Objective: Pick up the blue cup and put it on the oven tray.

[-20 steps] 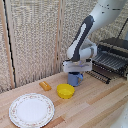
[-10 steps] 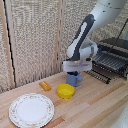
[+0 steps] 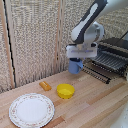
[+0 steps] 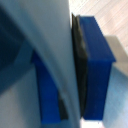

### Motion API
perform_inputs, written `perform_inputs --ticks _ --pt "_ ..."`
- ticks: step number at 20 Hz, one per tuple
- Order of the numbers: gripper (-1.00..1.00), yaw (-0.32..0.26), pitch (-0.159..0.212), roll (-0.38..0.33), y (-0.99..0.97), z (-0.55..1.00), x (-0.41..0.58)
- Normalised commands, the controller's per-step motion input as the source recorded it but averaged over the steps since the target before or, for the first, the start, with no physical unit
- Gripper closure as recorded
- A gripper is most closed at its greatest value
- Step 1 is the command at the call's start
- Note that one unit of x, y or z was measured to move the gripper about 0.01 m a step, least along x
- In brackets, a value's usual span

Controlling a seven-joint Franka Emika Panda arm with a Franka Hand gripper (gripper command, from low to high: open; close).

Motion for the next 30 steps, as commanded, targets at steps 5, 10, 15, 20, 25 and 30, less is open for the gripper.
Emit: perform_inputs --ticks 5,10,15,20,25,30 --pt "1.0 -0.125 0.0 -0.024 -0.37 0.91 0.491" --pt "1.0 -0.11 0.035 0.0 -0.77 0.73 0.303" --pt "1.0 -0.055 0.116 -0.004 -0.98 0.41 0.017" --pt "1.0 -0.016 0.146 -0.039 -1.0 0.23 0.0" --pt "1.0 -0.033 0.097 -0.108 -0.93 0.06 -0.003" --pt "1.0 -0.077 0.083 -0.185 -0.72 0.0 0.0"
